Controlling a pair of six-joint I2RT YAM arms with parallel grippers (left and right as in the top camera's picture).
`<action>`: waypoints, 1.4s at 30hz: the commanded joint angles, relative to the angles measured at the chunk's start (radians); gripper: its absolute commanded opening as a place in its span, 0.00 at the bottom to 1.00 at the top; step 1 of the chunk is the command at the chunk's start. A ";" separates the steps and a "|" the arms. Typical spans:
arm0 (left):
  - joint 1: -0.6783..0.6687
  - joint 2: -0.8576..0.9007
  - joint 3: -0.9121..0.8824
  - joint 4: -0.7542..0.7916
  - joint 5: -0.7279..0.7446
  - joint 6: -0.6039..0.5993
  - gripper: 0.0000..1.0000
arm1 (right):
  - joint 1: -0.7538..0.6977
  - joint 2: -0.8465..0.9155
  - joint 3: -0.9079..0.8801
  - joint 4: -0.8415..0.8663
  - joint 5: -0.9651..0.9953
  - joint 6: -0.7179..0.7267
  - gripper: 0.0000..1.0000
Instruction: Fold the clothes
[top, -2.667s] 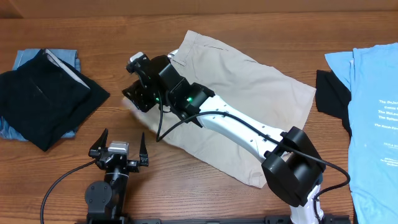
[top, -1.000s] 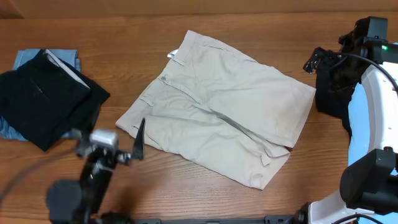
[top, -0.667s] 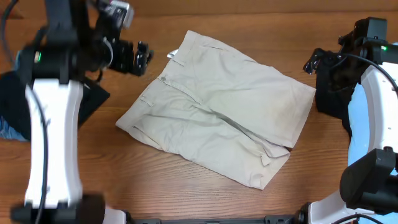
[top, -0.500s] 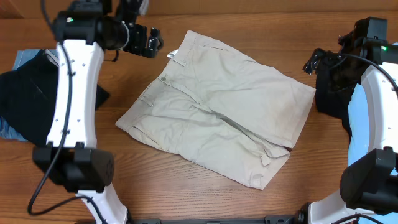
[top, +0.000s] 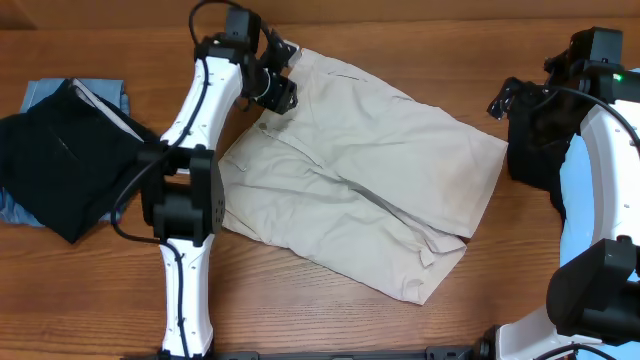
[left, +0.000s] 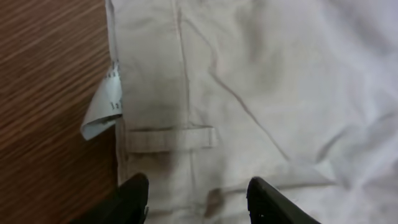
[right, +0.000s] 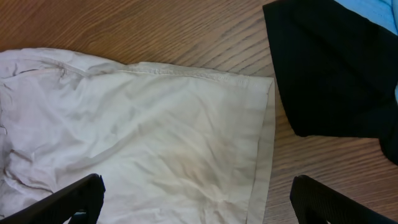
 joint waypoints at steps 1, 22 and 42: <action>0.002 0.056 0.021 0.032 -0.077 0.026 0.65 | 0.003 -0.008 0.002 0.003 0.000 0.001 1.00; 0.026 0.079 -0.042 0.087 -0.405 -0.193 0.31 | 0.003 -0.008 0.002 0.003 0.000 0.001 1.00; 0.153 -0.031 0.248 -0.122 -0.341 -0.588 1.00 | 0.003 -0.008 0.002 0.003 0.000 0.001 1.00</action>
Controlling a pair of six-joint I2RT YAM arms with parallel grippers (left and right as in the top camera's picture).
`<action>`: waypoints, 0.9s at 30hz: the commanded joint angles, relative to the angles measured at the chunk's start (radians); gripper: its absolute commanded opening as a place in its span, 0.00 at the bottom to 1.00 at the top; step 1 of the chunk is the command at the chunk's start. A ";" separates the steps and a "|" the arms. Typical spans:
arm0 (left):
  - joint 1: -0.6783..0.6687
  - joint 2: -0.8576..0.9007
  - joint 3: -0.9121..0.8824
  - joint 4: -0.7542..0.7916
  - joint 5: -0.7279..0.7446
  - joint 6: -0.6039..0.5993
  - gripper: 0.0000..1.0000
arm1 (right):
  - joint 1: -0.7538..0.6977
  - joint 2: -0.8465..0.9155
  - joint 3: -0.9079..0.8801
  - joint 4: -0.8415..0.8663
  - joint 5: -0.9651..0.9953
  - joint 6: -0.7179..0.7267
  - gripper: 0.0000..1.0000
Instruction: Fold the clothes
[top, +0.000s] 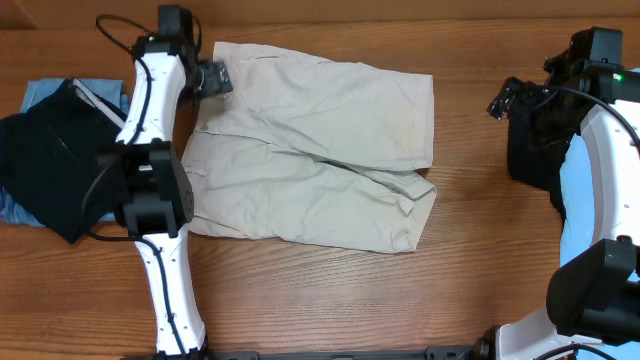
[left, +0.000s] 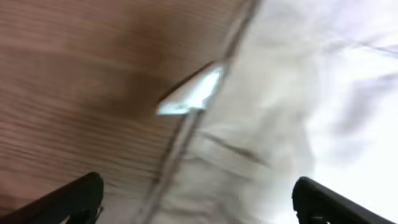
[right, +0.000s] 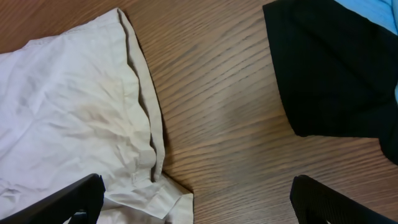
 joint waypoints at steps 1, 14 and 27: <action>-0.049 -0.113 0.153 -0.079 0.020 -0.006 1.00 | 0.003 -0.008 0.002 0.003 0.001 0.001 1.00; -0.064 -0.224 0.167 -0.246 0.030 -0.036 1.00 | 0.005 -0.008 0.002 -0.003 -0.079 0.012 1.00; -0.064 -0.224 0.167 -0.246 0.030 -0.036 1.00 | 0.187 -0.171 -0.129 -0.217 -0.079 0.058 0.65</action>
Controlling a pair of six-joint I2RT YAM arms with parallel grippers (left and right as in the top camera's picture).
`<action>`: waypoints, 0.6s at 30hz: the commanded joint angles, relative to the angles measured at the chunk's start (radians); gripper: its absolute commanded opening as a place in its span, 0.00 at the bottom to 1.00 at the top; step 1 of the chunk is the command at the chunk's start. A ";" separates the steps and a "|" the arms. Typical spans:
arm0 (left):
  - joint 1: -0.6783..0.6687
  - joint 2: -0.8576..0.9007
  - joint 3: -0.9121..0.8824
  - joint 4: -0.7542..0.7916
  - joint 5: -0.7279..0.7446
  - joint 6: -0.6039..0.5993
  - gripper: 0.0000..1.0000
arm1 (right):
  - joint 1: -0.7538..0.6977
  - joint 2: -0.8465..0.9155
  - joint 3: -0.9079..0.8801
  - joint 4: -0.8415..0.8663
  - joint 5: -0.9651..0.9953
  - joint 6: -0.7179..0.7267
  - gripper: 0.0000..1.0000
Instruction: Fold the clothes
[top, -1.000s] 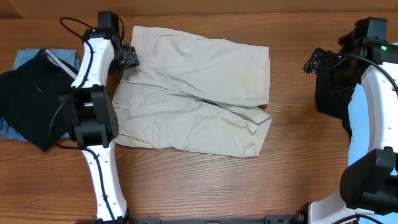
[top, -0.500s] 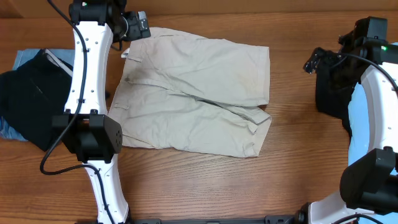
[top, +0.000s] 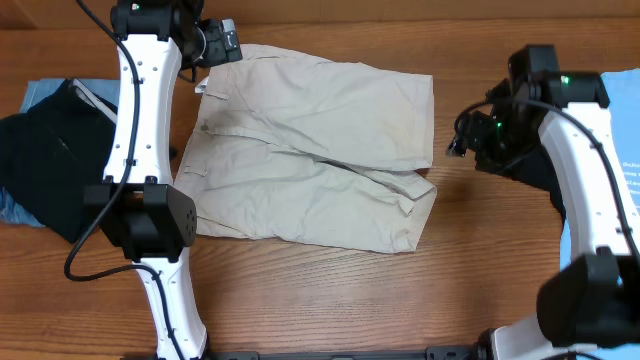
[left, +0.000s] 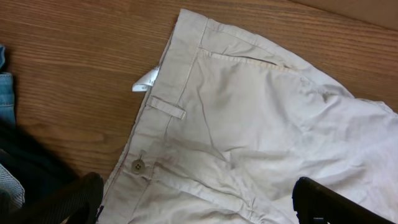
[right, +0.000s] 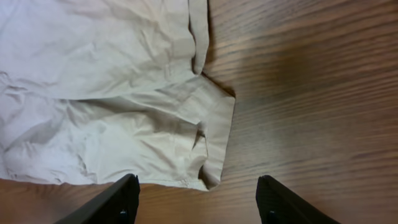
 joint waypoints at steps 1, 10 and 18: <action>0.005 -0.001 0.010 0.001 -0.003 -0.017 1.00 | 0.004 -0.161 -0.110 0.029 -0.002 0.029 0.65; 0.005 -0.001 0.010 0.001 -0.003 -0.017 1.00 | 0.004 -0.219 -0.603 0.567 -0.114 0.143 0.52; 0.005 -0.001 0.010 0.001 -0.003 -0.017 1.00 | 0.093 -0.193 -0.698 0.787 -0.113 0.348 0.51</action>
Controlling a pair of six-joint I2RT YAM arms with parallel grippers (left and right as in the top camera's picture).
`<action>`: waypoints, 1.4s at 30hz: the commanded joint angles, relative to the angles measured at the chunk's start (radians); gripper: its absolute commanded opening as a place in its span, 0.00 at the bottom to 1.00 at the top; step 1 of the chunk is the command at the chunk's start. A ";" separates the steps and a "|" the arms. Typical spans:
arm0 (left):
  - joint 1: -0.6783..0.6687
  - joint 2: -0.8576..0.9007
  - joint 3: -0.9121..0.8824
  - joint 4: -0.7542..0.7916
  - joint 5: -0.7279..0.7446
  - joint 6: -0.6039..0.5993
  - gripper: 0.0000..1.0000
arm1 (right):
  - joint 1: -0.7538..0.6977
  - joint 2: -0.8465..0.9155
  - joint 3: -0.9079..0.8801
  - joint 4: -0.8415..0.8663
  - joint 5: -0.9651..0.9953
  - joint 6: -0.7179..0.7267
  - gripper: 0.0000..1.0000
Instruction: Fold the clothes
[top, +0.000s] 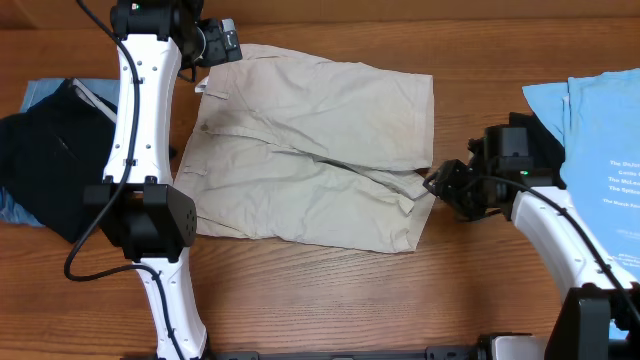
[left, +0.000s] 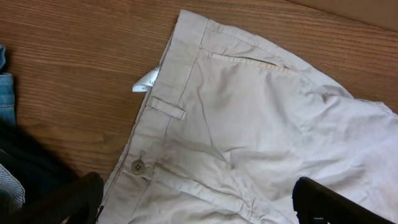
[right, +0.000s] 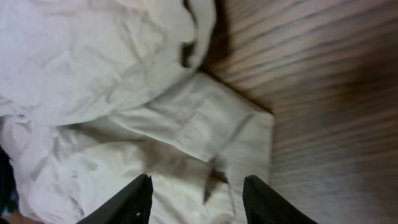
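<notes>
Beige shorts (top: 310, 140) lie flat on the wooden table, waistband to the left and leg hems to the right. My left gripper (top: 222, 42) hangs wide open above the waistband's far corner; its view shows the shorts (left: 249, 118), the waist button (left: 137, 165) and a white label (left: 144, 81), with nothing between the fingertips (left: 68, 199). My right gripper (top: 440, 186) is open and low at the near leg's hem corner (right: 242, 134). The right gripper (right: 198, 202) has beige cloth under its jaws and grips nothing.
A black garment (top: 60, 160) lies on blue denim (top: 40, 95) at the left edge. A light blue printed T-shirt (top: 600, 130) lies at the right edge. Bare wood (top: 320, 300) runs along the front of the table.
My right arm has come nearer and lower, from beside the leg hems to the near leg's hem corner, jaws still open. The blue T-shirt now shows. Left arm and shorts are unchanged.
The shorts first lay askew with my left gripper low over the waistband. Then they lay further left and squared up, left gripper open at the waist corner. Later the left gripper was higher and the right arm near the hems, now down at the near hem.
</notes>
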 joint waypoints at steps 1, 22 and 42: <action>0.005 -0.001 0.010 0.001 -0.003 -0.017 1.00 | 0.074 0.025 -0.011 0.050 0.027 0.145 0.51; 0.005 -0.001 0.010 0.001 -0.003 -0.017 1.00 | 0.112 0.163 -0.020 0.175 0.106 0.233 0.46; 0.005 -0.001 0.010 0.001 -0.003 -0.017 1.00 | 0.112 0.163 -0.024 0.153 0.116 0.336 0.45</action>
